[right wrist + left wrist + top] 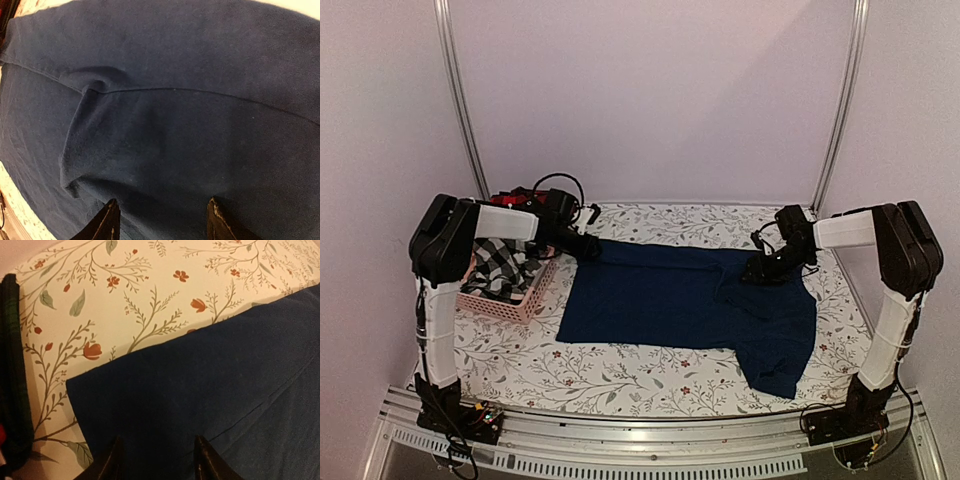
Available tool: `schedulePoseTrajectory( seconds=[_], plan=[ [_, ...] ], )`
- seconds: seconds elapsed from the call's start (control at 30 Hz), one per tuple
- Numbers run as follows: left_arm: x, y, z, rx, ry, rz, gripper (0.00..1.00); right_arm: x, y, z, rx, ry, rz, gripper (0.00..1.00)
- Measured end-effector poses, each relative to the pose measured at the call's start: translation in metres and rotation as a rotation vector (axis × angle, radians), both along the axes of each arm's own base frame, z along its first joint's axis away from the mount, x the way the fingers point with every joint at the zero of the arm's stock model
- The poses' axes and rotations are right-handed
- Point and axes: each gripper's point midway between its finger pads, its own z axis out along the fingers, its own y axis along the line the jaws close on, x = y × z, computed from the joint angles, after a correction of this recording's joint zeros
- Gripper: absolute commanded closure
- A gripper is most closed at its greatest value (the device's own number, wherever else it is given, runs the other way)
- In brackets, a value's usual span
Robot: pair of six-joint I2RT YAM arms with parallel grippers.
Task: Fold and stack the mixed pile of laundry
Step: Move the 1/3-folded T-shirt to the center of the board.
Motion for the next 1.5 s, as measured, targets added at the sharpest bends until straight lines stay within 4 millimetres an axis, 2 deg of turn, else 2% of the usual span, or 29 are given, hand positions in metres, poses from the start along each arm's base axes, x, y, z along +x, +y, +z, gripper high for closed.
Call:
schedulePoseTrajectory(
  seconds=[0.13,0.27,0.37,0.5,0.53,0.57,0.6,0.67,0.8,0.9,0.93,1.0,1.07,1.17,1.33,1.5],
  plan=[
    [-0.013,0.003,-0.024,0.067,0.072,-0.014,0.59,0.008,-0.017,-0.003,-0.015,-0.011,-0.046,0.41],
    [-0.019,0.000,-0.026,0.110,0.086,-0.031,0.60,0.016,-0.036,-0.003,-0.026,-0.022,-0.096,0.40],
    [-0.027,-0.004,-0.026,0.120,0.091,-0.053,0.52,0.021,-0.049,-0.003,-0.032,-0.029,-0.128,0.39],
    [-0.051,0.001,-0.019,0.097,0.105,-0.058,0.28,0.026,-0.063,0.003,-0.051,-0.048,-0.164,0.40],
    [-0.057,0.004,-0.014,0.083,0.102,-0.051,0.18,0.028,-0.066,0.006,-0.057,-0.059,-0.174,0.40],
    [-0.061,0.006,-0.006,0.061,0.088,-0.040,0.04,0.030,-0.070,0.011,-0.061,-0.075,-0.188,0.40],
    [-0.062,0.007,0.003,0.041,0.068,-0.034,0.01,0.033,-0.073,0.017,-0.062,-0.090,-0.202,0.40],
    [-0.057,0.007,0.028,-0.024,0.012,-0.007,0.00,0.039,-0.080,0.030,-0.062,-0.130,-0.229,0.41],
    [-0.022,0.000,0.077,-0.148,-0.093,0.030,0.00,0.052,-0.098,0.045,-0.064,-0.187,-0.293,0.42],
    [0.004,-0.008,0.098,-0.211,-0.126,0.024,0.00,0.057,-0.106,0.041,-0.068,-0.184,-0.317,0.43],
    [0.009,-0.010,0.099,-0.224,-0.127,0.021,0.00,0.059,-0.107,0.038,-0.069,-0.181,-0.320,0.43],
    [0.017,-0.015,0.094,-0.237,-0.113,0.013,0.00,0.068,-0.107,0.030,-0.068,-0.173,-0.323,0.43],
    [0.019,-0.021,0.080,-0.235,-0.083,0.005,0.00,0.075,-0.107,0.018,-0.071,-0.156,-0.324,0.44],
    [0.012,-0.027,0.042,-0.195,0.003,0.003,0.01,0.079,-0.107,-0.003,-0.078,-0.118,-0.324,0.45],
    [0.001,-0.031,-0.018,-0.087,0.113,0.011,0.11,0.104,-0.109,-0.002,-0.097,-0.147,-0.319,0.47],
    [0.025,-0.029,-0.022,-0.003,0.093,0.071,0.14,0.125,-0.115,-0.005,-0.142,-0.165,-0.309,0.48]
  ],
)
